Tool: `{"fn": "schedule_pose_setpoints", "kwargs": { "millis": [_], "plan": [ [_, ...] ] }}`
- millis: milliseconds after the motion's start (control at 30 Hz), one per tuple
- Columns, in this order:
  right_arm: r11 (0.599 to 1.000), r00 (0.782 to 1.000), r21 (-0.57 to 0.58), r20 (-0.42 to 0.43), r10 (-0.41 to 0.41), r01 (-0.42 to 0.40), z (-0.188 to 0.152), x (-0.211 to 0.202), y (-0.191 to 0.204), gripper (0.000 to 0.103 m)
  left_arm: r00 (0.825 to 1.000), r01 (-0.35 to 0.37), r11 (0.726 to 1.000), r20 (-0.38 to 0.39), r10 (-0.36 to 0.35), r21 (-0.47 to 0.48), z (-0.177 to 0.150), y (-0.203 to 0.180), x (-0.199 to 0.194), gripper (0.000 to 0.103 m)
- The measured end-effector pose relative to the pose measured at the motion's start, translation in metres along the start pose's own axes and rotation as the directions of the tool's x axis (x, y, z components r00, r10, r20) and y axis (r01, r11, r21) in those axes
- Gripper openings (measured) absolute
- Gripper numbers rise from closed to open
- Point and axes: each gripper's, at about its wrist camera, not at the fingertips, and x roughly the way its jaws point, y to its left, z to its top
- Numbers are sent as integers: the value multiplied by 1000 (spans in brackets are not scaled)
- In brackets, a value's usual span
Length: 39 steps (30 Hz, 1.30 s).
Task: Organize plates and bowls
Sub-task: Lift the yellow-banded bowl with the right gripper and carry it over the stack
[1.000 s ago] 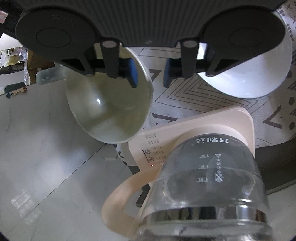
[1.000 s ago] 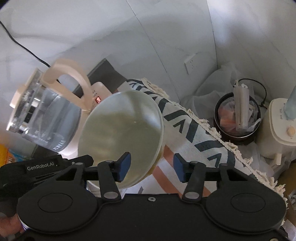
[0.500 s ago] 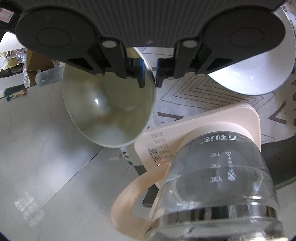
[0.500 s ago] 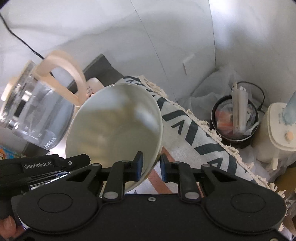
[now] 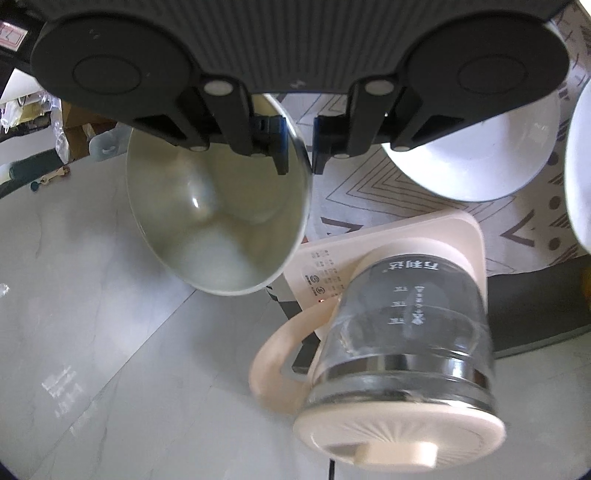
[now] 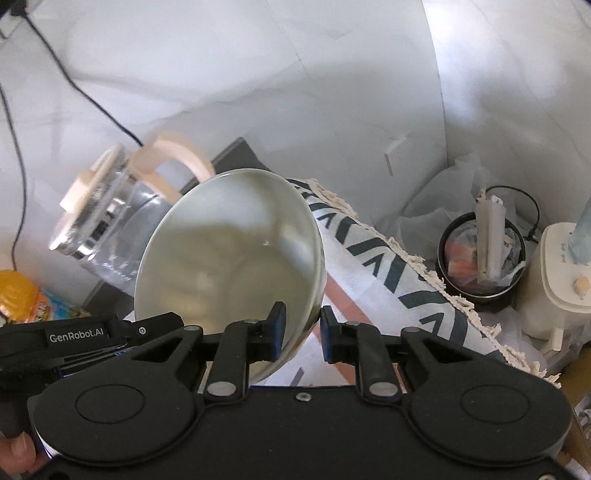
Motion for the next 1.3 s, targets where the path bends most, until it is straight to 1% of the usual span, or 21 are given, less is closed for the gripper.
{"fn": "schedule_pose_setpoints", "kwargs": {
  "millis": [367, 633, 900, 1200, 1300],
  "plan": [
    [997, 998, -47, 23, 66, -65, -20, -36, 14, 20, 998, -6, 999, 60, 9, -50, -27, 9, -47, 10],
    [992, 995, -85, 40, 94, -90, -40, -63, 21, 20, 996, -10, 997, 92, 16, -74, -55, 16, -75, 11],
    [986, 992, -121, 35, 122, -117, -63, -83, 20, 20, 991, -12, 996, 130, 23, -90, -84, 17, -101, 10],
    [978, 992, -167, 23, 127, -121, -80, -94, 19, 20, 991, -11, 994, 129, 26, -111, -104, 21, -111, 10],
    [976, 992, -184, 19, 124, -118, -85, -97, 20, 20, 993, -15, 993, 111, 28, -117, -111, 24, -113, 10]
  ]
}}
